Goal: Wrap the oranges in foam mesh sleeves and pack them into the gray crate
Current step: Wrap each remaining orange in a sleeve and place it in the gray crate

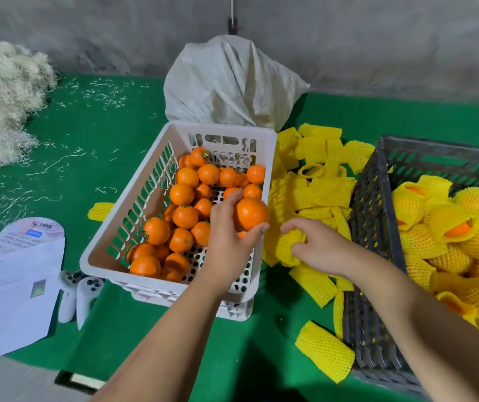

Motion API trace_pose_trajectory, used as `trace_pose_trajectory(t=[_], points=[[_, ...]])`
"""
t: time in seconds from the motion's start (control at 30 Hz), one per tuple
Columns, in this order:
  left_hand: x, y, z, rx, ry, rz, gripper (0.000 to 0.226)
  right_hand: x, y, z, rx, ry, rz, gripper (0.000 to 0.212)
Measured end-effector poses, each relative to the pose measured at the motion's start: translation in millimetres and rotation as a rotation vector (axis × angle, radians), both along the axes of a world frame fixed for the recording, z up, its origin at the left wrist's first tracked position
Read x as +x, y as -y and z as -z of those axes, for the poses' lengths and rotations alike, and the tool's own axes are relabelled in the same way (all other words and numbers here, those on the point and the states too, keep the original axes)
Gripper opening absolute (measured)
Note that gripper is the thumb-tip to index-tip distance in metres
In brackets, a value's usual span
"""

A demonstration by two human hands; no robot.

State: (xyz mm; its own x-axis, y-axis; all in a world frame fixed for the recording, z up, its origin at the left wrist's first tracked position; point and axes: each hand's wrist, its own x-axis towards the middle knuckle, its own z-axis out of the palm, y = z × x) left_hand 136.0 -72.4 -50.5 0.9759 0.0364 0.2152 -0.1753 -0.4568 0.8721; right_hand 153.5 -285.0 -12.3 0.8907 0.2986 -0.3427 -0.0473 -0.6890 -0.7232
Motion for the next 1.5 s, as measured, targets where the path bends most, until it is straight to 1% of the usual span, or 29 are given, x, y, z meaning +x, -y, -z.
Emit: trace_pose_trajectory(t=[0.07, 0.1, 0.17, 0.23, 0.3, 0.37, 0.43, 0.5, 0.57, 0.67, 0.7, 0.77, 0.83, 0.9, 0.97, 1.03, 1.1, 1.17, 1.23, 1.3, 1.33, 1.37, 1.4, 1.47, 1.5], points=[[-10, 16, -2, -0.089, -0.003, 0.083, 0.078, -10, 13, -7, 0.216, 0.0, 0.095, 0.047], [-13, 23, -3, -0.151, -0.024, 0.134, 0.076, -15, 17, -8, 0.319, 0.026, 0.159, 0.046], [-17, 35, -5, -0.226, -0.069, 0.21, 0.069, -24, 21, -7, 0.48, 0.063, 0.298, 0.036], [-17, 42, -8, -0.247, -0.107, 0.2, 0.063, -26, 21, -6, 0.608, 0.023, 0.382, 0.029], [-13, 47, -15, -0.323, -0.175, 0.171, 0.057, -24, 17, -7, 0.776, -0.045, 0.438, 0.027], [-8, 50, -20, -0.411, -0.267, 0.211, 0.057, -21, 12, -8, 0.869, -0.077, 0.471, 0.027], [-5, 50, -22, -0.413, -0.322, 0.281, 0.067, -20, 9, -9, 0.92, -0.115, 0.475, 0.028], [-4, 48, -19, -0.402, -0.327, 0.294, 0.074, -20, 10, -11, 0.999, -0.172, 0.473, 0.031], [-5, 49, -16, -0.418, -0.296, 0.244, 0.07, -20, 12, -14, 1.067, -0.21, 0.47, 0.033], [-7, 57, -11, -0.387, -0.238, 0.163, 0.068, -18, 13, -12, 1.049, -0.206, 0.48, 0.031], [-7, 60, -10, -0.349, -0.232, 0.144, 0.072, -17, 14, -11, 1.044, -0.212, 0.498, 0.032], [-7, 67, -13, -0.29, -0.235, 0.113, 0.086, -14, 18, -9, 1.059, -0.235, 0.564, 0.038], [-6, 71, -15, -0.269, -0.216, 0.101, 0.097, -11, 23, -5, 1.06, -0.226, 0.636, 0.044], [-5, 70, -14, -0.276, -0.195, 0.103, 0.102, -9, 29, 1, 0.993, -0.18, 0.677, 0.046], [-6, 66, -10, -0.305, -0.182, 0.105, 0.101, -7, 32, 6, 0.954, -0.138, 0.687, 0.046], [-8, 64, -5, -0.322, -0.183, 0.093, 0.095, -5, 33, 10, 0.928, -0.082, 0.711, 0.045], [-8, 63, -4, -0.308, -0.184, 0.071, 0.089, -4, 32, 14, 0.826, -0.015, 0.721, 0.042], [-8, 62, -6, -0.272, -0.174, 0.06, 0.087, -4, 30, 15, 0.687, 0.067, 0.68, 0.039], [-7, 64, -8, -0.231, -0.169, 0.09, 0.084, -5, 27, 16, 0.597, 0.109, 0.591, 0.048], [-8, 66, -9, -0.175, -0.194, 0.151, 0.082, -5, 23, 13, 0.585, 0.077, 0.532, 0.063], [-8, 66, -9, -0.163, -0.223, 0.187, 0.082, -6, 21, 12, 0.573, 0.071, 0.527, 0.066], [-9, 65, -10, -0.176, -0.255, 0.225, 0.08, -7, 20, 12, 0.543, 0.083, 0.534, 0.062], [-9, 63, -9, -0.199, -0.286, 0.265, 0.079, -7, 20, 11, 0.495, 0.107, 0.543, 0.053], [-10, 57, -9, -0.202, -0.327, 0.358, 0.081, -9, 20, 11, 0.387, 0.175, 0.518, 0.022], [-11, 55, -9, -0.173, -0.333, 0.406, 0.08, -10, 20, 12, 0.348, 0.209, 0.493, 0.013]])
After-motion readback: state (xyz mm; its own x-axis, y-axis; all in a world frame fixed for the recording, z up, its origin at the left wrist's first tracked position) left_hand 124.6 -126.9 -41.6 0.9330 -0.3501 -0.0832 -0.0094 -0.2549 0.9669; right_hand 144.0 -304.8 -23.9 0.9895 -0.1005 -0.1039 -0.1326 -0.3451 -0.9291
